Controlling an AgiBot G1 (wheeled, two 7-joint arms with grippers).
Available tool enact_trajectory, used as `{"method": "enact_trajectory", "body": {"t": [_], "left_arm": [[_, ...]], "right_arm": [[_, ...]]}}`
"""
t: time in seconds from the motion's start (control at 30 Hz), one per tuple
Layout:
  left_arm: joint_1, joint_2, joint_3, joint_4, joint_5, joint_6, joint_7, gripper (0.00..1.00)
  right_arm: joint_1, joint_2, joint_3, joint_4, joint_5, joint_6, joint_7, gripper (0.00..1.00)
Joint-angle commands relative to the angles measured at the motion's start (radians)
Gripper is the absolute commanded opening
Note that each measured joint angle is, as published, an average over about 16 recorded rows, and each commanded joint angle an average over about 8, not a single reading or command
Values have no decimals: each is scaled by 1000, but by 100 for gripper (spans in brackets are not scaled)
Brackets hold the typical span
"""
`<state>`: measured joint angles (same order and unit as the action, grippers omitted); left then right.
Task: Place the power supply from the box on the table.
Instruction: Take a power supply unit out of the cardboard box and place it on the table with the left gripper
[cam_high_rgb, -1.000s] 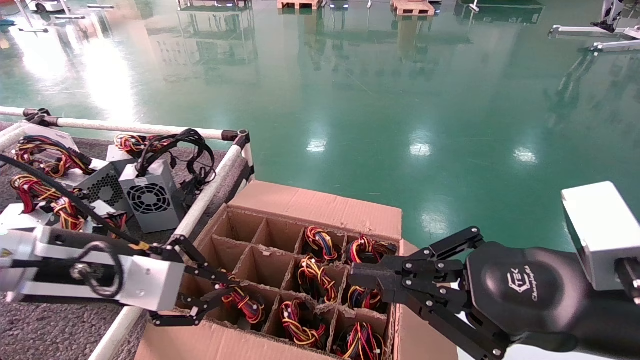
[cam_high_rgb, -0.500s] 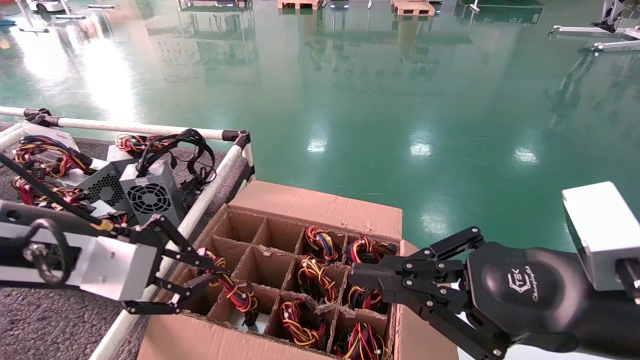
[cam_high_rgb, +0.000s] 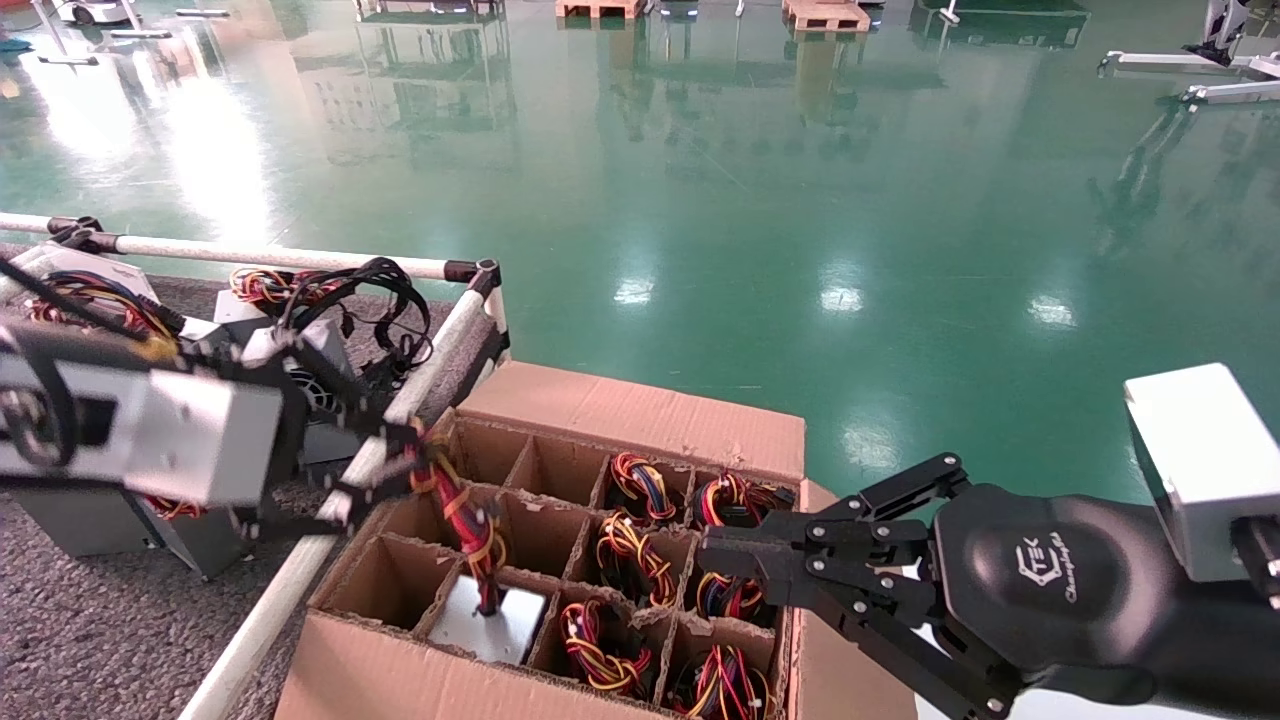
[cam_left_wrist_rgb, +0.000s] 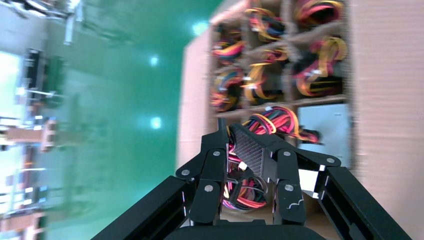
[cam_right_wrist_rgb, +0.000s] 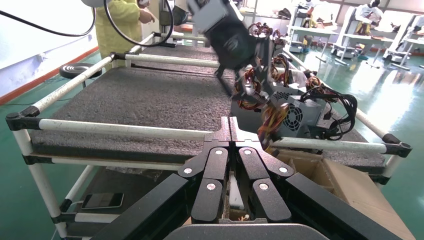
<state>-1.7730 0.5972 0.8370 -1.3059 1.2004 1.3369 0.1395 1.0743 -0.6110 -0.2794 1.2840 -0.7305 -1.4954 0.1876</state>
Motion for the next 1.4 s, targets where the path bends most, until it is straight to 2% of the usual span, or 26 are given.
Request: {"method": "enact_trajectory", "body": {"t": [0.03, 0.7, 1.1, 1.4], "left_arm": [[-10, 0, -15, 0, 1, -12, -1, 0], [-100, 4, -228, -9, 59, -122, 70, 0], [-157, -33, -309, 6, 122, -156, 120, 0], [-219, -46, -332, 55, 208, -201, 172, 0]], "right_arm": [[0, 0, 0, 0, 0, 0, 0, 0], [0, 0, 0, 0, 0, 0, 0, 0], [0, 0, 0, 0, 0, 0, 0, 0], [0, 0, 0, 0, 0, 0, 0, 0]]}}
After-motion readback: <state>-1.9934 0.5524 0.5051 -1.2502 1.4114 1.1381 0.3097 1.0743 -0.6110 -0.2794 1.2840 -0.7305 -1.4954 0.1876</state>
